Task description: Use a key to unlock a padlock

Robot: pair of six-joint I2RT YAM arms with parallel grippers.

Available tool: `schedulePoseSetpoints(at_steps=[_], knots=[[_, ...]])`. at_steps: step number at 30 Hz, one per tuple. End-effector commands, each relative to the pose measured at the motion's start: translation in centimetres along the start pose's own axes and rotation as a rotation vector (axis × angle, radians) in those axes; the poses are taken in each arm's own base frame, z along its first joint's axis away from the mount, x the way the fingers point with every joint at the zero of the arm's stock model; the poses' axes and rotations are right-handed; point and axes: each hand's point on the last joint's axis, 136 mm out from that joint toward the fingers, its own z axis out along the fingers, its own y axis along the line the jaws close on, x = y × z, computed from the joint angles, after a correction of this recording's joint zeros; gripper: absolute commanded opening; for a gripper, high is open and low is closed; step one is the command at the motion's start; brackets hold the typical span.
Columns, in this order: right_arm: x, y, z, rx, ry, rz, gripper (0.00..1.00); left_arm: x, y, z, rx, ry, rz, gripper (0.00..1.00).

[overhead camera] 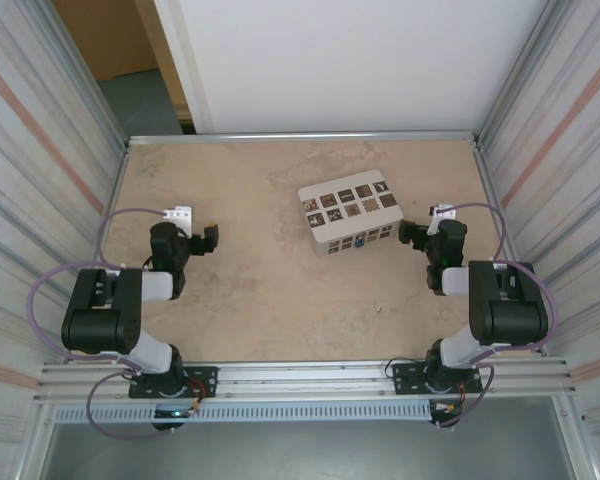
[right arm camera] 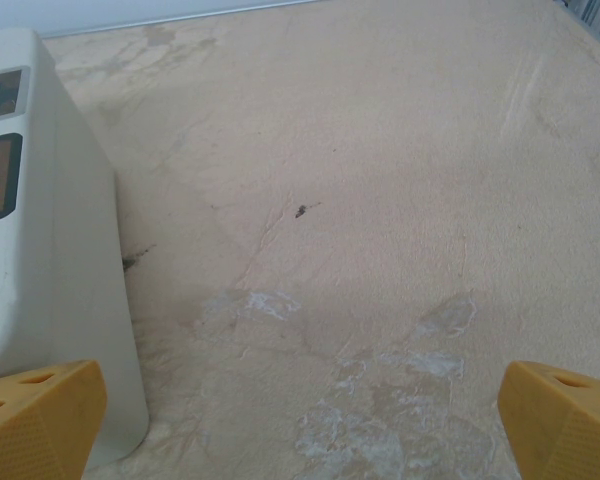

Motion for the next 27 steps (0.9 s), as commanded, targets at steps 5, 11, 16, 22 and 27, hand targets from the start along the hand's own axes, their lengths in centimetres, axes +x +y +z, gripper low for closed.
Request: schedulePoseSetpoints(at_steps=[5,11,16,22,27], knots=[[-0.8,-0.4,0.1,0.025,-0.012,0.008,0.99,-1.2,-0.2,-0.1,0.007,-0.029,0.024,0.99],[-2.5,-0.7,-1.2,0.02,-0.02,0.033,0.99,-3.1,0.4,-1.7,-0.026,-0.045,0.019,0.99],[-4.9,-0.6,-3.1,0.0,-0.027,0.069,0.99,-5.7,-0.3,-3.4,-0.054,-0.071,0.044,0.99],[-7.1,1.0,-5.3,-0.08,0.076,0.162,0.99,-9.0,-2.0,-5.6,0.048,0.024,-0.166,0.99],[-7.4,2.9,-6.5,-0.186,0.206,0.279,0.99,-8.6,-4.6,-6.7,0.169,0.179,-0.402,0.99]])
